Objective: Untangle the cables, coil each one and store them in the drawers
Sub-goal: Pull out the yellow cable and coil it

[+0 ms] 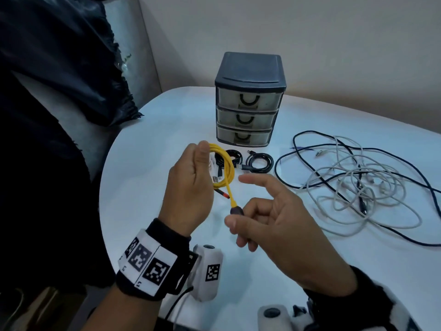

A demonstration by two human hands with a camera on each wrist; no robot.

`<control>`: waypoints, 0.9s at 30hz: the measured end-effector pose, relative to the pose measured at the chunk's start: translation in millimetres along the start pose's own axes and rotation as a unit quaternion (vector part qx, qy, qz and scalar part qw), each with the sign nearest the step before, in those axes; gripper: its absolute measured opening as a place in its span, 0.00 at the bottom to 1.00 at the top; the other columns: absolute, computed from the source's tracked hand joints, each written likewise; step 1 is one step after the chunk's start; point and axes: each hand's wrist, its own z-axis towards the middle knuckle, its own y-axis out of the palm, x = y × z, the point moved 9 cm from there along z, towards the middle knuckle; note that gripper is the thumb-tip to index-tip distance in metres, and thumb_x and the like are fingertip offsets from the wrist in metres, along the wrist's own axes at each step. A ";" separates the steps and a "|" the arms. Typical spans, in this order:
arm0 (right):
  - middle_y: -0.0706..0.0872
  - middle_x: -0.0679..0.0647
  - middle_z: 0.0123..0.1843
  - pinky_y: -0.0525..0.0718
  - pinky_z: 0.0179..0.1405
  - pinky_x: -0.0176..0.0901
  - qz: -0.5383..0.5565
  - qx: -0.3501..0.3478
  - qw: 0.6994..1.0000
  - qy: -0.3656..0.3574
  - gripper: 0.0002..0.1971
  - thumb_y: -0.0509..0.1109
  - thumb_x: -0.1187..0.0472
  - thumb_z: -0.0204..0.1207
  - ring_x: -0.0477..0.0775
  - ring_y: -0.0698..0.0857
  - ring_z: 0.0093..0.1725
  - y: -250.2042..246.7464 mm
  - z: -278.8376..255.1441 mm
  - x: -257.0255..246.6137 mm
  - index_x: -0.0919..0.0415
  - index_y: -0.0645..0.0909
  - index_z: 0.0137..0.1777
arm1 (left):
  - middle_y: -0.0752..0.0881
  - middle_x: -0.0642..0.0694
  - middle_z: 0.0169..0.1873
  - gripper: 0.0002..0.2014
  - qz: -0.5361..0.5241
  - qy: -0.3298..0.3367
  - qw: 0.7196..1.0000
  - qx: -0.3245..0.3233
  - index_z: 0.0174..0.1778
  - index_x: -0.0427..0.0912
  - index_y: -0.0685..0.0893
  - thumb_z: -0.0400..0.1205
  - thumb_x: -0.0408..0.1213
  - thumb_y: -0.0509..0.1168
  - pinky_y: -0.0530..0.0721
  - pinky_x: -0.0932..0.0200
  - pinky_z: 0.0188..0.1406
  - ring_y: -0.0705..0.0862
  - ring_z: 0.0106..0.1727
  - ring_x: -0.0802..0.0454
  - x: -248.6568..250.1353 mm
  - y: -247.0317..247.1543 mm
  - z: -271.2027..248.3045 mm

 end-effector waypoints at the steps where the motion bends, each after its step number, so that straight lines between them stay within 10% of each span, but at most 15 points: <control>1: 0.84 0.56 0.29 0.80 0.28 0.42 0.006 -0.010 1.000 0.009 0.25 0.81 0.64 0.71 0.53 0.86 0.30 2.7 -0.4 0.0 0.48 0.77 0.64 | 0.69 0.55 0.26 0.20 -0.021 -0.003 1.000 0.001 0.34 0.47 0.68 0.89 0.52 0.47 0.68 0.61 0.30 0.67 0.28 0.56 1.0 -0.2 -0.9; 6: 0.91 0.61 0.42 0.79 0.28 0.42 0.101 0.000 0.993 0.054 0.23 0.75 0.42 0.70 0.56 0.87 0.37 -4.9 6.4 3.9 0.62 0.86 0.53 | 0.70 0.58 0.26 0.19 -0.068 0.032 0.995 -0.063 0.36 0.48 0.70 0.89 0.52 0.47 0.69 0.66 0.30 0.68 0.27 0.59 12.8 16.8 -10.6; 15: 0.90 0.59 0.35 0.84 0.30 0.39 0.115 0.145 0.981 -0.061 0.05 0.76 0.69 0.74 0.53 0.90 0.37 -32.1 9.0 -1.5 0.66 0.81 0.43 | 0.73 0.42 0.27 0.20 -0.121 -0.044 0.977 -0.168 0.43 0.44 0.77 0.87 0.54 0.49 0.76 0.52 0.31 0.75 0.29 0.46 7.0 33.7 -21.5; 19: 0.89 0.63 0.35 0.82 0.26 0.40 0.114 0.210 0.969 -0.064 0.07 0.75 0.70 0.75 0.54 0.85 0.33 -49.2 16.6 5.5 0.63 0.79 0.41 | 0.86 0.50 0.43 0.16 -0.100 -0.142 0.962 -0.213 0.55 0.51 0.83 0.88 0.52 0.51 0.83 0.52 0.44 0.88 0.40 0.55 -19.2 42.7 -26.3; 23: 0.87 0.60 0.34 0.80 0.24 0.39 0.120 0.267 0.956 0.000 0.08 0.75 0.70 0.75 0.57 0.84 0.32 -72.2 21.0 31.9 0.61 0.78 0.39 | 0.85 0.55 0.54 0.15 -0.066 -0.170 0.973 -0.142 0.66 0.59 0.75 0.86 0.55 0.56 0.83 0.51 0.53 0.88 0.48 0.59 -36.8 27.3 -22.1; 27: 0.89 0.61 0.35 0.89 0.27 0.45 0.114 0.250 0.959 0.068 0.07 0.74 0.65 0.79 0.57 0.89 0.31 -70.1 27.4 54.6 0.68 0.80 0.43 | 0.87 0.53 0.52 0.08 -0.117 -0.181 0.974 -0.063 0.58 0.58 0.79 0.86 0.51 0.60 0.81 0.55 0.47 0.89 0.44 0.56 -40.0 8.7 -15.5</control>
